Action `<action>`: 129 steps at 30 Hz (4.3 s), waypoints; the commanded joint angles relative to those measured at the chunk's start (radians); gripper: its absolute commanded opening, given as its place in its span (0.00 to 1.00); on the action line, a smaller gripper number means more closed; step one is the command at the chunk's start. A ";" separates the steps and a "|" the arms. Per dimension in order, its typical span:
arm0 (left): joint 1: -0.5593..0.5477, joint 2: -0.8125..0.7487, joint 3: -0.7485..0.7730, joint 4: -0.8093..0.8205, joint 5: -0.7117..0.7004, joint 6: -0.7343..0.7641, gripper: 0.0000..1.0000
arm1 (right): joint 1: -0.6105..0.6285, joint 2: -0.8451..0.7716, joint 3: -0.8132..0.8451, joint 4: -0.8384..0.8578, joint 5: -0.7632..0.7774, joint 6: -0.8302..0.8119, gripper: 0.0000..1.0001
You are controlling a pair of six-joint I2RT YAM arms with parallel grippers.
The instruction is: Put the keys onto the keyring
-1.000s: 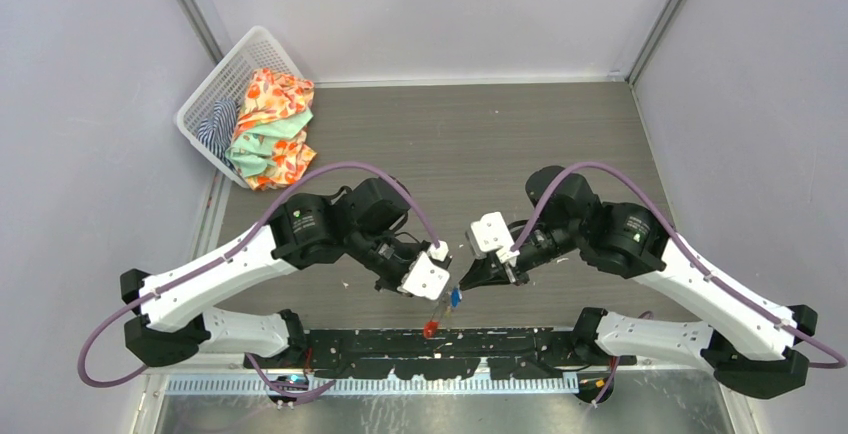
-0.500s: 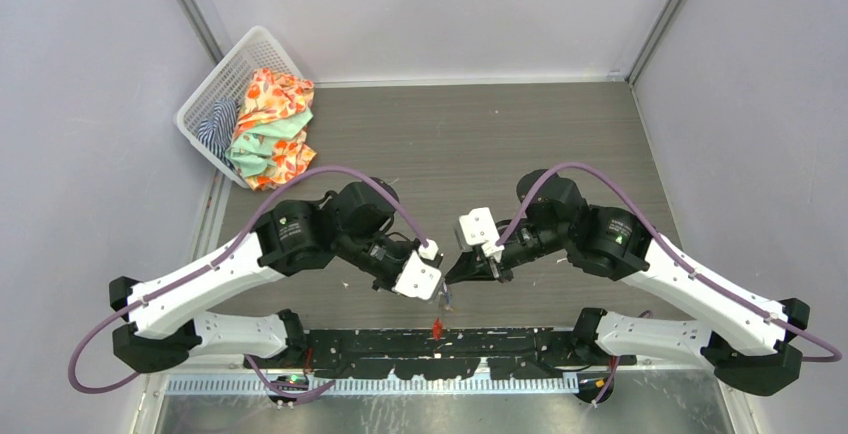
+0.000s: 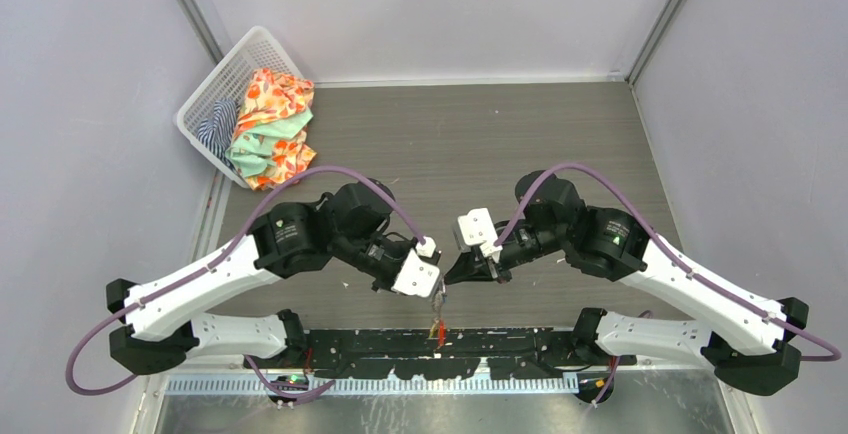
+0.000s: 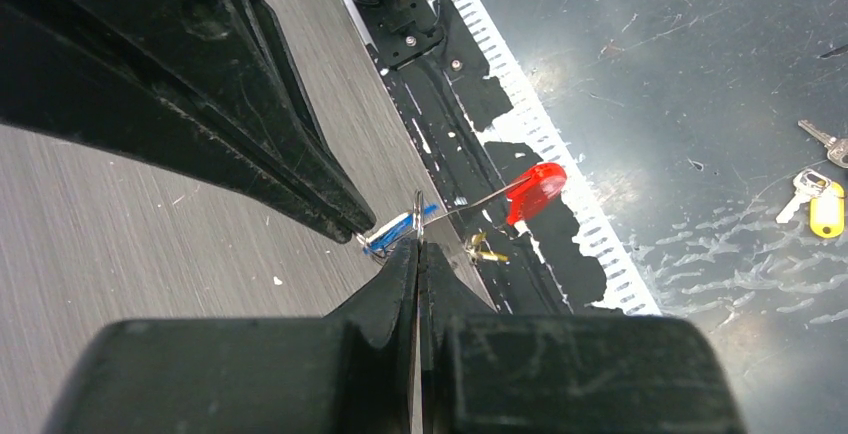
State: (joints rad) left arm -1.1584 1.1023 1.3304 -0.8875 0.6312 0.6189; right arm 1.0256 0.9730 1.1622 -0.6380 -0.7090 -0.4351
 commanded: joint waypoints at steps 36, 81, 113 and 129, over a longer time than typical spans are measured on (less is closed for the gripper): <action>-0.009 0.004 0.010 0.045 -0.005 0.021 0.00 | 0.005 0.047 0.131 -0.124 -0.039 -0.089 0.01; -0.005 -0.012 -0.003 0.064 -0.034 -0.004 0.00 | 0.004 0.049 0.105 -0.140 -0.138 -0.102 0.01; 0.046 -0.021 0.009 0.107 -0.036 -0.057 0.00 | 0.005 0.034 0.098 -0.204 -0.135 -0.125 0.01; 0.060 -0.025 0.004 0.137 -0.033 -0.078 0.00 | 0.004 0.035 0.105 -0.228 -0.119 -0.135 0.01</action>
State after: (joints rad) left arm -1.1107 1.1000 1.3228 -0.8413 0.5995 0.5526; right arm 1.0252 1.0252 1.2587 -0.8471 -0.8059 -0.5671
